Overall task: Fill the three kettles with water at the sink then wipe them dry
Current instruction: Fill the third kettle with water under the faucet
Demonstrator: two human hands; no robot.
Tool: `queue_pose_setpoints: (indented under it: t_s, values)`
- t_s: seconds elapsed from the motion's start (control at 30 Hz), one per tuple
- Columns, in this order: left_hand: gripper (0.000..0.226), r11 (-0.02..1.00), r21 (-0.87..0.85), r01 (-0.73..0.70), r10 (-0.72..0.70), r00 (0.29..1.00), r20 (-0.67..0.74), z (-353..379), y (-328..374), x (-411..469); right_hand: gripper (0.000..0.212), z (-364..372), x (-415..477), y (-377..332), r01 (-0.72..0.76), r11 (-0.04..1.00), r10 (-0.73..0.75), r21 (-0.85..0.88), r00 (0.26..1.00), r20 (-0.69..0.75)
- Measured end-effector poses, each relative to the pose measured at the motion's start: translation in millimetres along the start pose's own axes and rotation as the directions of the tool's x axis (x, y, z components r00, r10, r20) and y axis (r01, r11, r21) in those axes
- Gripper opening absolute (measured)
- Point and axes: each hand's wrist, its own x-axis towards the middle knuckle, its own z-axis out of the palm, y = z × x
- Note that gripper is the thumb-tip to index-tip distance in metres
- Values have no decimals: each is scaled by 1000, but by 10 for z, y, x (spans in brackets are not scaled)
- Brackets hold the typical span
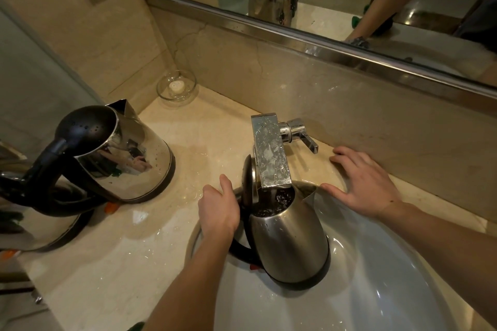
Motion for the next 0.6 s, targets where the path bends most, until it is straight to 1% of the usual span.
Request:
queue_pose_setpoints:
  t_s: [0.33,0.6]
  values:
    - [54,1000,-10,3,-3,1000,3,-14,20,-22,78,5,-5,-8,-6,1000,6,6,1000,0]
    - [57,1000,-14,2,-2,1000,5,-9,10,-16,79,-1,-1,-4,-6,1000,6,4,1000,11]
